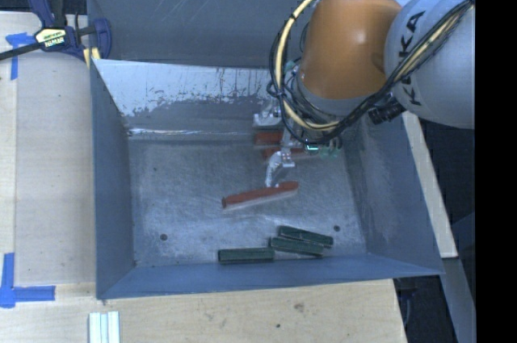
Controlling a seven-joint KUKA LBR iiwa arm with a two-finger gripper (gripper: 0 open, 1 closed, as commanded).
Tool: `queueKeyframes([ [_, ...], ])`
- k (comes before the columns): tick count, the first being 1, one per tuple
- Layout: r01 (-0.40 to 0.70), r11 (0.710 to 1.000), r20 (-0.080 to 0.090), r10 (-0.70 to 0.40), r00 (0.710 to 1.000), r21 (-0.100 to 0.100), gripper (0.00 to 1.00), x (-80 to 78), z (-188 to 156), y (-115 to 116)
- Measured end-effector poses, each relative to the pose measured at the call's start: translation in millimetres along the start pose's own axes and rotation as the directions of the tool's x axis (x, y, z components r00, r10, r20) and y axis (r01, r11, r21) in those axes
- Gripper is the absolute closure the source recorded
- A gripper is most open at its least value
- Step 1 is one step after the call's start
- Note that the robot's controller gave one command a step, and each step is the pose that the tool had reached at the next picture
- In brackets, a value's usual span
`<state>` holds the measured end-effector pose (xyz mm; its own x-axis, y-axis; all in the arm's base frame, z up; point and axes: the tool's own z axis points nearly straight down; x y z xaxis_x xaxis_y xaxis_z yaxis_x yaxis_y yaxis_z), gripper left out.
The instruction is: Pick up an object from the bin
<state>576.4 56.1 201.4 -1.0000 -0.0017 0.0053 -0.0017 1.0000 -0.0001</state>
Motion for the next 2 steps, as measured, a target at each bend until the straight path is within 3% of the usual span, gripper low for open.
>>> queueKeyframes([
  [1, -0.001, 1.000, 0.009, 0.001, 1.000, -0.001, 0.00, -1.6, -5, 0],
  [2, -0.006, 1.000, 0.016, 0.006, 1.000, -0.001, 0.00, 4.2, 40, 0],
])
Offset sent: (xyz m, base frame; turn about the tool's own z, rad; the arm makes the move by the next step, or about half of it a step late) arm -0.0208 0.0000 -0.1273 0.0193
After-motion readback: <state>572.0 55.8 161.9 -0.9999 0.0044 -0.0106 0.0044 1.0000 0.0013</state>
